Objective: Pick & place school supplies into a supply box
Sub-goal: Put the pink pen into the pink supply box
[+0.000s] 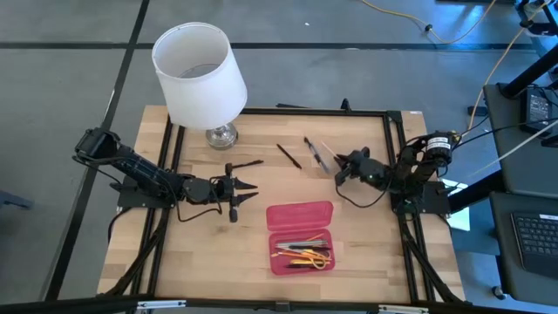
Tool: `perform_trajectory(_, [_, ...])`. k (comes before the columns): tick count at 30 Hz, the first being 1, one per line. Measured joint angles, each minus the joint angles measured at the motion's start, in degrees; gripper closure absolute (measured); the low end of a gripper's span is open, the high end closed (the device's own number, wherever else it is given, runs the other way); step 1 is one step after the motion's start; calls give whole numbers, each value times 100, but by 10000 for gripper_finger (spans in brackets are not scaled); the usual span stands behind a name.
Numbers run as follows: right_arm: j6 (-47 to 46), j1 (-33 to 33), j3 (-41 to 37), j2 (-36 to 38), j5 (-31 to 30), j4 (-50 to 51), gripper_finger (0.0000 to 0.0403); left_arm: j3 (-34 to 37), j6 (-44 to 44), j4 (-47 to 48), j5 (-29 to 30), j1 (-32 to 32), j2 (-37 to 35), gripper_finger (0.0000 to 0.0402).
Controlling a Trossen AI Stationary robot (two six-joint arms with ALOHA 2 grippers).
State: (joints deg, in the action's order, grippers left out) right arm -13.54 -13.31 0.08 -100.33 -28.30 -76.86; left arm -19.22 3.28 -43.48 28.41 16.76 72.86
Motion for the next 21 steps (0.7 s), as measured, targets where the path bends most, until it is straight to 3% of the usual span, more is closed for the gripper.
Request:
perform_trajectory(7, [459,-4,16,23,-76,-1341,346,0,1,0,1,1,0,325])
perform_trajectory(12, [686,1,75,563,48,-1299,346,0,1,0,1,1,0,321])
perform_trajectory(21, [757,1,76,2001,1582,-1324,346,0,1,0,1,1,0,321])
